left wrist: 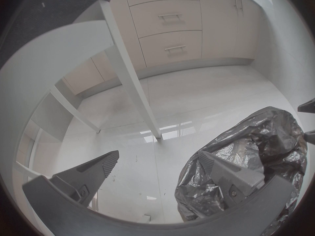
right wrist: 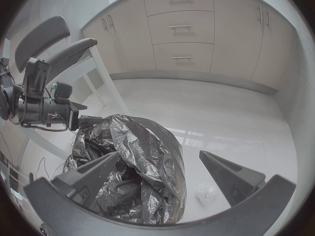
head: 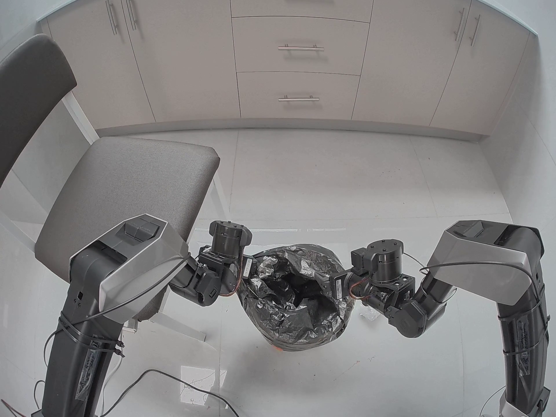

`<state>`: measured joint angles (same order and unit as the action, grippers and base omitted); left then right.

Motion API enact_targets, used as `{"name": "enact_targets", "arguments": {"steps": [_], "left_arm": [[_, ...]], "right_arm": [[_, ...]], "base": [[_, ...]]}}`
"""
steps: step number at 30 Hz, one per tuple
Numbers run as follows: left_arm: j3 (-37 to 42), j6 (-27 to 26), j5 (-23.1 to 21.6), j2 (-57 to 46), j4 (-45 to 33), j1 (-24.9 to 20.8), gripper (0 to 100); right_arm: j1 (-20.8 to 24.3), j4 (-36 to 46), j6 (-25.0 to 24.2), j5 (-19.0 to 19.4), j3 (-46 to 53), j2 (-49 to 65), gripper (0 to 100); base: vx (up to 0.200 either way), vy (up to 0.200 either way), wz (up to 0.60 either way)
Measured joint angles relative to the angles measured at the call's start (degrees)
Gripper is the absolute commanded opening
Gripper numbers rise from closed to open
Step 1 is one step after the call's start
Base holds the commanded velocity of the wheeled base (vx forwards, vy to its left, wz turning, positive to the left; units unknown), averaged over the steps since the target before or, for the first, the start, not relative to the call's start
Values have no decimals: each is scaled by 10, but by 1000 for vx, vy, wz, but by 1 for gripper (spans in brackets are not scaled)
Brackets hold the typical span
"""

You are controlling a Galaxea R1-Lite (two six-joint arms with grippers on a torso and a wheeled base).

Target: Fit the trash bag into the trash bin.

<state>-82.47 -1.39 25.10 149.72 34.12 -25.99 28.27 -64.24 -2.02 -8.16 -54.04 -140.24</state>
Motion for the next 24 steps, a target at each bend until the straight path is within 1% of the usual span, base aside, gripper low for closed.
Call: {"name": "enact_targets", "arguments": {"steps": [8,13,15,21,24], "left_arm": [[-20,2,0,13,-27,-2,100],[-25,1,-6,9,-104,-3,100],[-30,1,-16,6,-132,-4,100],[-55,6,-30,-1,-148,-6,100],[-63,27,-31,-3,-147,-6,100]], "right_arm": [[-2,0,1,-1,-2,2,100],[-2,1,3,-8,-10,1,100],[-3,1,2,-13,-22,-1,100],[-12,12,1,-17,-60,-16,100],[-17,20,0,-18,-71,-23,100]], "base": [[0,0,0],[0,0,0],[0,0,0],[0,0,0],[0,0,0]]}}
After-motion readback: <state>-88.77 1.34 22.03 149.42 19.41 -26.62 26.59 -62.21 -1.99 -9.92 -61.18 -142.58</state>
